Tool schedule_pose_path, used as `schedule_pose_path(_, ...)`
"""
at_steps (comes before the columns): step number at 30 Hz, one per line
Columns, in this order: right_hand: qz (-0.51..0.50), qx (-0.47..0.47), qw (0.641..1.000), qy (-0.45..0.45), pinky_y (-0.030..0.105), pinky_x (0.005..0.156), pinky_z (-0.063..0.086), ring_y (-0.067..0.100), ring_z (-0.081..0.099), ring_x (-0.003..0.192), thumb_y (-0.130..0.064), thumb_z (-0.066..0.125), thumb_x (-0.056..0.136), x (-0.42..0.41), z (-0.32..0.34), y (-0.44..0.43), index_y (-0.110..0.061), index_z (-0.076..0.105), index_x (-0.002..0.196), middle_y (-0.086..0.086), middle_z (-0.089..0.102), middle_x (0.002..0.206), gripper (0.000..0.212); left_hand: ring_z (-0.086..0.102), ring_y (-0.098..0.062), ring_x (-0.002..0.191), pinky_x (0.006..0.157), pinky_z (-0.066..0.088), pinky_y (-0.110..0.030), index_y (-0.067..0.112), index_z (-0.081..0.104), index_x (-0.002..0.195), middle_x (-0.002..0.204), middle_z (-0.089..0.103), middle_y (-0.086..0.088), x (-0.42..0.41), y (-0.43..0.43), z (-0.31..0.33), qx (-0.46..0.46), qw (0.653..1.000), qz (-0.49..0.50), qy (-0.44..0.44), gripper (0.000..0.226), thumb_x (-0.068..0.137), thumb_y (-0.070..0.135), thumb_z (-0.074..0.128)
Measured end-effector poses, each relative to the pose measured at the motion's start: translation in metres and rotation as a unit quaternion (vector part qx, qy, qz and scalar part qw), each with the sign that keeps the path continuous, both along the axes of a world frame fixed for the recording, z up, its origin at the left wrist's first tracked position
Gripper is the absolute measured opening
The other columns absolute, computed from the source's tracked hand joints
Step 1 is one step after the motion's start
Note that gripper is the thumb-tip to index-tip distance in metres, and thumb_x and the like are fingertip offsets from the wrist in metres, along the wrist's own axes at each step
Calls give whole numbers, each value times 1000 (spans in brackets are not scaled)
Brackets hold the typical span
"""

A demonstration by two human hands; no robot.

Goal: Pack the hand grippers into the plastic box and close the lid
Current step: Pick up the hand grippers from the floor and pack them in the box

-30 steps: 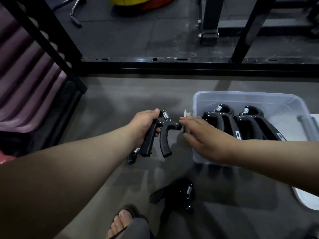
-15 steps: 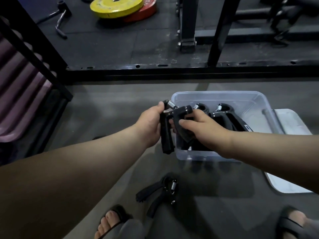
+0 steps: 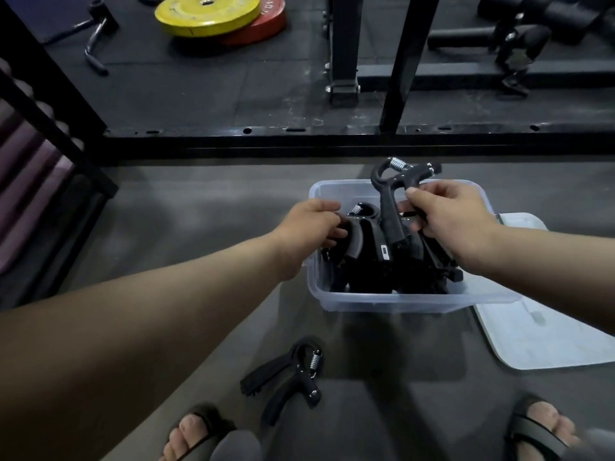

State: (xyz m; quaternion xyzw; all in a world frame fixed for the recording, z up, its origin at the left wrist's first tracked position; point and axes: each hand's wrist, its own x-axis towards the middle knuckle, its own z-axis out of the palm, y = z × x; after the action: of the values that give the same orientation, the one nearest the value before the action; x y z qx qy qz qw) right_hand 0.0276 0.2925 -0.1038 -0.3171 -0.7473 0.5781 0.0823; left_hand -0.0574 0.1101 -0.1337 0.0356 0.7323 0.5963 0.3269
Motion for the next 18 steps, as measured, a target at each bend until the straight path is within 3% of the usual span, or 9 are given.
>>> schedule_pose_path(3,13,86,996,-11,21,52,46,5,56,44,-28,54,97,-2,-9,-10,-14,64,90,1,74,85,18,68,-21,90,77,53,-32,14,60,117,112,69,-6,-3,9,11,25,1000,-10,-14,24,97,18,48)
schedule_pose_path(5,46,122,991,-21,31,66,55,12,64,59,-30,52,97,-3,-17,-19,-18,61,99,1,73,90,15,65,-18,86,75,50,-31,18,64,107,108,70,-3,-3,17,16,48,998,-29,-29,25,96,33,49)
schedule_pose_path(7,94,161,982,-17,41,84,54,19,68,83,-31,51,96,0,-19,-29,-23,58,111,-2,71,99,18,63,-20,83,75,50,-35,16,66,107,101,69,-4,-3,24,16,72,995,-37,-50,42,91,51,50)
schedule_pose_path(10,181,219,959,-2,34,99,45,14,59,110,-27,51,96,7,-13,-42,-25,54,128,-6,65,120,32,67,-25,89,77,55,-40,11,55,128,104,67,-10,-6,27,14,126,982,-24,-136,80,76,72,56)
schedule_pose_path(12,223,249,942,-4,32,103,41,12,55,116,-33,50,96,7,-11,-45,-24,54,132,-5,62,125,37,67,-26,92,73,57,-40,8,56,121,104,68,-11,-7,24,12,160,969,-10,-186,71,81,66,56)
schedule_pose_path(14,218,180,959,0,34,100,45,10,60,108,-41,45,95,5,-8,-43,-28,61,123,-10,68,116,35,64,-24,84,69,55,-35,12,62,107,93,67,-8,-8,19,12,176,965,-12,-196,37,94,44,50)
schedule_pose_path(15,187,138,973,12,35,95,48,9,64,98,-42,43,94,1,-7,-40,-28,66,115,-11,71,106,33,62,-24,81,69,54,-34,12,64,106,93,67,-8,-9,16,12,176,966,-6,-191,30,95,35,49)
schedule_pose_path(18,76,88,993,11,35,84,52,11,64,81,-25,45,93,-16,-7,-24,-26,65,97,-6,73,91,21,65,-30,86,86,55,-46,4,59,125,109,65,-17,-15,10,12,195,960,12,-201,39,96,28,47)
